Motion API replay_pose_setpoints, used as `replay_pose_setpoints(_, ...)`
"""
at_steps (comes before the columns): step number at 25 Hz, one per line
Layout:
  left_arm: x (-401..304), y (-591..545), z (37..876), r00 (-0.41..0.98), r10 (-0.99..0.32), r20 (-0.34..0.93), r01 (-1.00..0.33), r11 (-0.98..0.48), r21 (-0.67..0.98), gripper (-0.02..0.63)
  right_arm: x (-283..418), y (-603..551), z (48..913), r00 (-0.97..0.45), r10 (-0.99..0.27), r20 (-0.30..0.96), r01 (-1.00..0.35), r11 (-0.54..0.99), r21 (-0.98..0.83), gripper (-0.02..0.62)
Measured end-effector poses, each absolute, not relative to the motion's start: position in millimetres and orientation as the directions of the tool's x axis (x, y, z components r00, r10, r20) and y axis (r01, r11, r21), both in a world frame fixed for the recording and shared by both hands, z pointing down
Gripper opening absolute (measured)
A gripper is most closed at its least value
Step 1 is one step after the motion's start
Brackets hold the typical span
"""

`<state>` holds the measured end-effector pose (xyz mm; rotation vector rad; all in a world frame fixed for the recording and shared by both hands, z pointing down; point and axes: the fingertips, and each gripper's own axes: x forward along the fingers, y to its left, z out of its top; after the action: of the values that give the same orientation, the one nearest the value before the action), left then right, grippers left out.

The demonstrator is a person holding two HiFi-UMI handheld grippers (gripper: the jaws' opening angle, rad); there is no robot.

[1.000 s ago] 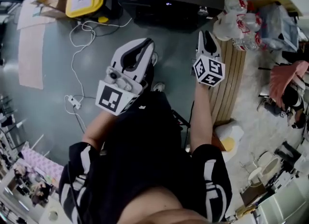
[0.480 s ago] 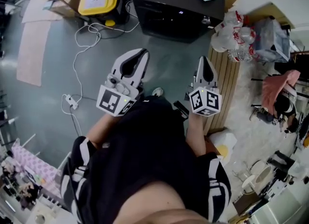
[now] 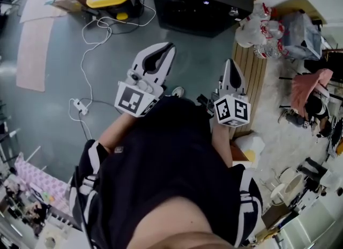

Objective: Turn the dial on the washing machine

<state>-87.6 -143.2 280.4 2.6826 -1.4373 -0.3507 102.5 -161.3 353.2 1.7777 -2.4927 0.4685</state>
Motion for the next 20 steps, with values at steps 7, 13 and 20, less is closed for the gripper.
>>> replay_pose_setpoints(7, -88.1, -140.6, 275.7, 0.55, -0.816, -0.178, -0.8, -0.576, 0.17, 0.034, 97.3, -161.1, 348.2, -0.33, -0.924, 0.193, -0.935, 0.292, -0.198, 0.025)
replay_pose_setpoints(13, -90.1, -146.7, 275.5, 0.55, -0.816, -0.181, -0.799, -0.576, 0.172, 0.034, 96.3, -167.1, 347.2, -0.329, -0.925, 0.189, -0.936, 0.292, -0.199, 0.025)
replay_pose_setpoints(20, -96.0, -149.4, 274.4, 0.538, -0.822, -0.188, -0.811, -0.565, 0.148, 0.034, 92.1, -171.4, 346.8, -0.337, -0.923, 0.186, -0.933, 0.3, -0.2, 0.023)
